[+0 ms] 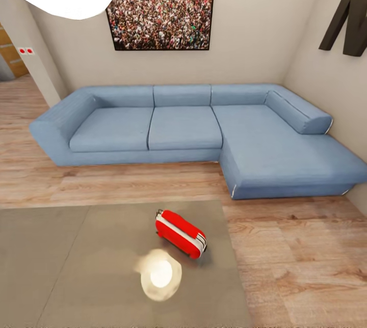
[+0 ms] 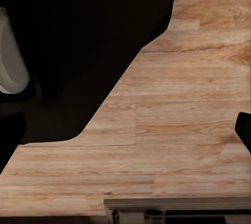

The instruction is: Turn on the radio receiver that's on the table in the living room.

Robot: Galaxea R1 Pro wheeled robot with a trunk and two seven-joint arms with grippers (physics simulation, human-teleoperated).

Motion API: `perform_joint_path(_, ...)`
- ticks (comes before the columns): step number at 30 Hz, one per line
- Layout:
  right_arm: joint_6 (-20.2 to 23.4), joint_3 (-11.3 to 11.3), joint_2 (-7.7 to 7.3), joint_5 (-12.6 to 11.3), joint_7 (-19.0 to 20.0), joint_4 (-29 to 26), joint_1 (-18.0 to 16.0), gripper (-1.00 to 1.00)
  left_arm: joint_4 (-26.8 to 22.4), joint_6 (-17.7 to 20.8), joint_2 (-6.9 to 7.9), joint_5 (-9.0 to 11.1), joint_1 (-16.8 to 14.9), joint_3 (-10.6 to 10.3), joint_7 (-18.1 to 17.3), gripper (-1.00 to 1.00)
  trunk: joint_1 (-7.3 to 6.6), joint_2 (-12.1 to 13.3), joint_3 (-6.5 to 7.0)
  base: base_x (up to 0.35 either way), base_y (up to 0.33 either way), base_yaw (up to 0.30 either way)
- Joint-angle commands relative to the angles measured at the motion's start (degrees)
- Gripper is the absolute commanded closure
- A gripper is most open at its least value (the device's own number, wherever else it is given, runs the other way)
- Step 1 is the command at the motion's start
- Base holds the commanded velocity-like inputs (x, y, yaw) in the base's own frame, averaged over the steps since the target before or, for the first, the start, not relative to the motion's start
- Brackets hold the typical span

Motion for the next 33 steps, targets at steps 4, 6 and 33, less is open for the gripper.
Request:
perform_joint_path(4,0.0,0.0,0.00,0.0,0.0,0.0,0.0,-1.00,0.0,0.0,0.00,0.0,0.0,0.0,0.0,-1.00,0.00,0.0,-0.37,0.000,0.000,0.000)
perform_joint_path(6,0.0,0.0,-0.01,0.0,0.0,0.0,0.0,-1.00,0.0,0.0,0.00,0.0,0.0,0.0,0.0,-1.00,0.00,0.0,-0.56,0.000,0.000,0.000)
perform_joint_path(33,0.0,0.0,0.00,0.0,0.0,0.0,0.0,-1.00,0.0,0.0,0.00,0.0,0.0,0.0,0.0,-1.00,0.00,0.0,-3.06,0.000,0.000,0.000)
